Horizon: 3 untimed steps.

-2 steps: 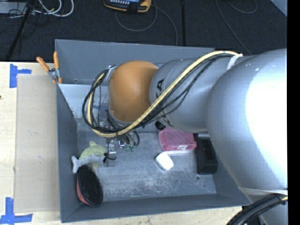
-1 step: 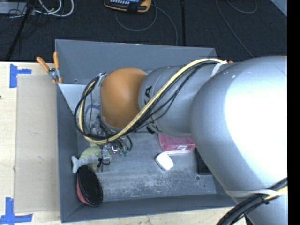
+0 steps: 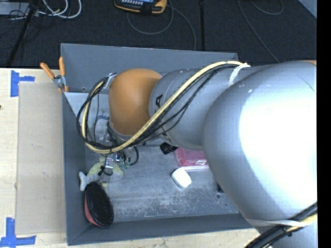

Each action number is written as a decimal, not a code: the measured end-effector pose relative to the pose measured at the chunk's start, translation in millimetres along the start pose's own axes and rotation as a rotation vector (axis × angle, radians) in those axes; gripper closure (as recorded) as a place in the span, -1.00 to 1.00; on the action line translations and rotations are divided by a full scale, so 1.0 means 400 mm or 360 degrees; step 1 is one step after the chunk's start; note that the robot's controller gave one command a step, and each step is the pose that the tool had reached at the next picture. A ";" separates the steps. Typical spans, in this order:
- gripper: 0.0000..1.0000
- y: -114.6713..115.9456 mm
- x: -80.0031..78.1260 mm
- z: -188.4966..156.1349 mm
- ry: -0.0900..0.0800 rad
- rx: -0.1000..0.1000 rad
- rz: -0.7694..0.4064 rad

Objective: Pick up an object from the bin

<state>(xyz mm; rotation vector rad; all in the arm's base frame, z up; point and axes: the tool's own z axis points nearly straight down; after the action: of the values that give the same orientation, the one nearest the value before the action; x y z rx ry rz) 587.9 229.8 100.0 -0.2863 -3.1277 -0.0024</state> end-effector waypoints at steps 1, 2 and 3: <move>-1.00 0.015 0.018 0.027 0.0006 0.0007 0.0059; 1.00 0.046 -0.008 0.073 0.0000 -0.0001 -0.0655; 1.00 0.046 -0.008 0.073 0.0000 -0.0001 -0.0654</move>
Offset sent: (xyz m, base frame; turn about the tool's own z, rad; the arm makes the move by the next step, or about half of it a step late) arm 0.0053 0.0178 -0.0300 -0.4137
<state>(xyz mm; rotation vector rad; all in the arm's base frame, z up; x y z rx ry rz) 594.2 247.5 70.7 0.3579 -3.1209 -0.0037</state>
